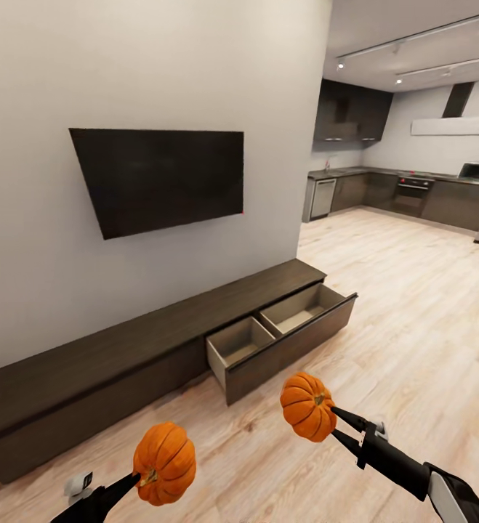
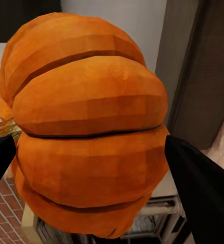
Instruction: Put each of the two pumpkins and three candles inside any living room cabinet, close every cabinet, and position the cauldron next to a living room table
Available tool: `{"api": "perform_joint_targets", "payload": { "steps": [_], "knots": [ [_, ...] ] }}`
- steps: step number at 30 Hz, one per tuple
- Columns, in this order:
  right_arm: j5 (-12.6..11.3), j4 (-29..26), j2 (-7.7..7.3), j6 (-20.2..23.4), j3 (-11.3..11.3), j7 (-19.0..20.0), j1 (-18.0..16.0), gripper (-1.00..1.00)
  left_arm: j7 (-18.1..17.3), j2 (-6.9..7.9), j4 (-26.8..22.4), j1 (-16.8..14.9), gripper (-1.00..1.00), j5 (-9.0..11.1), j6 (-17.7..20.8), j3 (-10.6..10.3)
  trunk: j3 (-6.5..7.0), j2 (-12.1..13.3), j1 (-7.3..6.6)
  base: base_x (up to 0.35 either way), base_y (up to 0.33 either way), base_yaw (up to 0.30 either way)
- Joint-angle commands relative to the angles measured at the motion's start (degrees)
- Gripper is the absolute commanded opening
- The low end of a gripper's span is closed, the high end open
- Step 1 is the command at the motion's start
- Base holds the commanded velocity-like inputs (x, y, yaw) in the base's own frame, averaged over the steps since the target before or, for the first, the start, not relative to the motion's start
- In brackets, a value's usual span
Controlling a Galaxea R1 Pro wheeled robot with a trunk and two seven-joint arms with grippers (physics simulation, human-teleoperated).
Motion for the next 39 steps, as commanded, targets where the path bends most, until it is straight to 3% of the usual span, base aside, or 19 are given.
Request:
{"api": "perform_joint_targets", "payload": {
  "steps": [1,39],
  "knots": [
    [-0.06,0.0,0.0,0.31,-0.07,0.17,-0.05,-1.0,-0.09,0.08,0.0,-0.04,-1.0,0.58,0.57,-0.34,-0.13,-0.06,0.01,0.0,0.0,-0.219],
    [-0.06,0.02,0.07,0.31,-0.07,0.15,-0.05,-1.0,0.1,0.08,0.0,-0.04,-1.0,0.49,0.55,-0.38,-2.47,-0.06,0.01,0.0,0.0,-0.205]
  ]
}}
